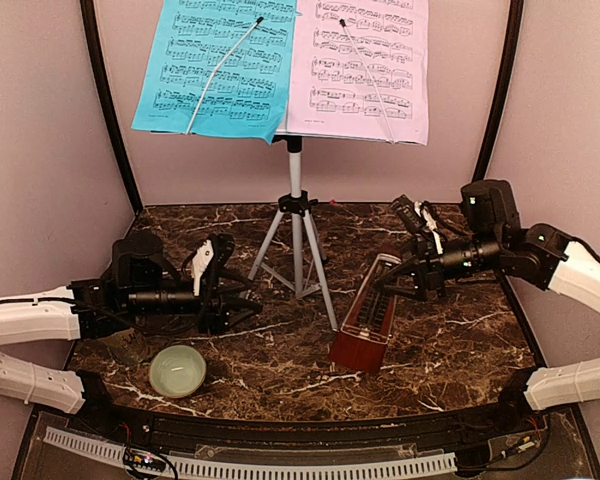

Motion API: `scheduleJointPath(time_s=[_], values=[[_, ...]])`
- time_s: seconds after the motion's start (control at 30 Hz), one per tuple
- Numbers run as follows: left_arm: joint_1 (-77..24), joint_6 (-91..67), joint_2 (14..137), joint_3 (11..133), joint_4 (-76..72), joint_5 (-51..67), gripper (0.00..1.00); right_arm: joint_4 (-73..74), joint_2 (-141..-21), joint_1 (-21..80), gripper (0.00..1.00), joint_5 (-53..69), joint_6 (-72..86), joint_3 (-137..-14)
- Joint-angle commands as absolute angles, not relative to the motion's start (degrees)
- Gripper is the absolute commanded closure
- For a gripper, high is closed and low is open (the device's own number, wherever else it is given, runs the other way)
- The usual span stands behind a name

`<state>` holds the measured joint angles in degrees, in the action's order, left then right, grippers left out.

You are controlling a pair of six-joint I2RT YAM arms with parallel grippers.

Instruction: Set up the instrument practice props

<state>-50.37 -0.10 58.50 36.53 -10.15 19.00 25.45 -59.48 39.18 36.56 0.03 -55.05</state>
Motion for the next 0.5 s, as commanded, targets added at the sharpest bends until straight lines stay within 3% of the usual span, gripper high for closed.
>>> scheduleJointPath(time_s=[0.0, 0.3, 0.47], values=[[-51.6, 2.6, 56.6, 34.2, -15.6, 23.2, 0.39, 15.7, -57.5, 41.9, 0.73, 47.3, -2.1, -57.0], [-58.6, 14.4, 54.2, 33.4, -15.9, 24.1, 0.48, 19.0, -60.8, 47.6, 0.75, 50.1, -6.7, -66.6], [-64.6, 22.2, 55.7, 35.3, -13.9, 17.0, 0.55, 21.2, -63.2, 50.6, 0.76, 48.7, -7.9, -70.0]])
